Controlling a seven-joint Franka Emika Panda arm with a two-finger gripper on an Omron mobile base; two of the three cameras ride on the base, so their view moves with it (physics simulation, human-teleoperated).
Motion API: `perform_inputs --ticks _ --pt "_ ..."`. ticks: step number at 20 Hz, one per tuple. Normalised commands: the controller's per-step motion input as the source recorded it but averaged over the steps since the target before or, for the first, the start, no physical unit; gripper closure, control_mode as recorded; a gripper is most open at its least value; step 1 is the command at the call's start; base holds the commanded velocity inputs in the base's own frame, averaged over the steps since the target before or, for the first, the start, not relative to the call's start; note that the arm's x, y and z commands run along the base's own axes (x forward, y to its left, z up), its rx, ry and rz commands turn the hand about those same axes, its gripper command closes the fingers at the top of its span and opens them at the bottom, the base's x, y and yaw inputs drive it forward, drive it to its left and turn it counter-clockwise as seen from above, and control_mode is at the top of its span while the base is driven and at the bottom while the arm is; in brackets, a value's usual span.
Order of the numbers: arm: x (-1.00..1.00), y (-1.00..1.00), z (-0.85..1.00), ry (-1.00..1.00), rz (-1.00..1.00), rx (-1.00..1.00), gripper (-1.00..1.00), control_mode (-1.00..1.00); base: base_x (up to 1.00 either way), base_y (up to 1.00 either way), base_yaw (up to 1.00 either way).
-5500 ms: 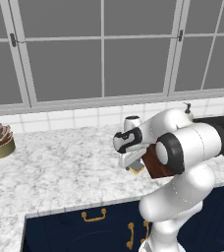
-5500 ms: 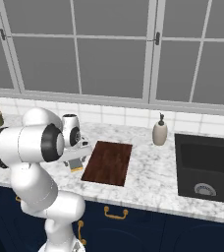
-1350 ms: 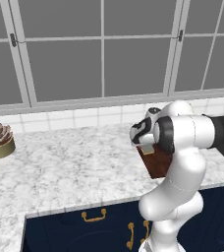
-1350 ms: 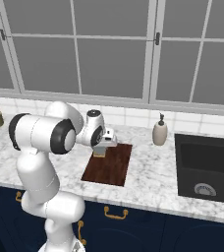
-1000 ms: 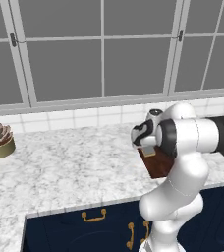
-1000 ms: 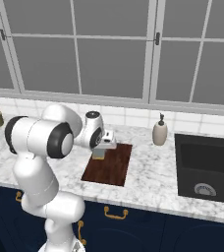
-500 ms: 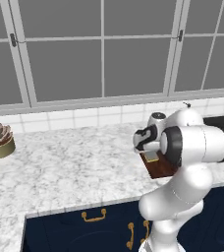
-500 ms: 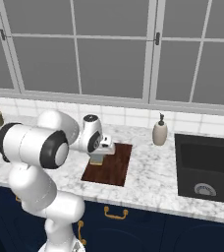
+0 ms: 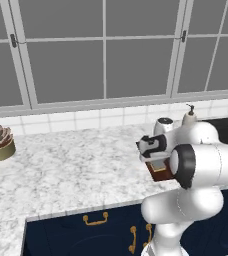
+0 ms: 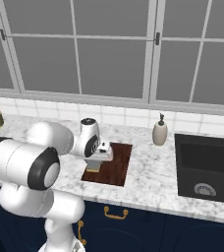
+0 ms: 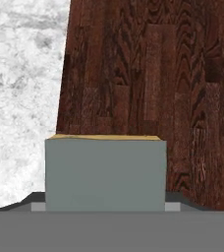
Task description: Pick up the sponge from the counter and clean the cutting board by briefly scrubbing or pressing down on the cutting board. Once finished, release the sponge.
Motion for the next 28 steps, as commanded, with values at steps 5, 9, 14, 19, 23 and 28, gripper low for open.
perform_inputs --ticks 5,9,14,19,23,28 --pt "-0.48 0.00 -0.08 0.04 0.00 0.00 1.00 -1.00 0.00 0.00 0.00" --pt "-0.28 0.00 -0.39 0.11 0.00 0.00 1.00 -1.00 0.00 0.00 0.00" --pt "-0.07 0.00 -0.52 0.13 0.00 -0.01 1.00 -1.00 0.00 0.00 0.00" --pt "-0.06 -0.06 -0.18 0.01 0.00 0.00 1.00 -1.00 0.00 0.00 0.00" --pt "-0.13 -0.18 -0.01 -0.08 0.00 0.00 1.00 -1.00 0.00 0.00 0.00" --pt "0.00 -0.20 -0.24 -0.04 0.00 0.00 1.00 -1.00 0.00 0.00 0.00"
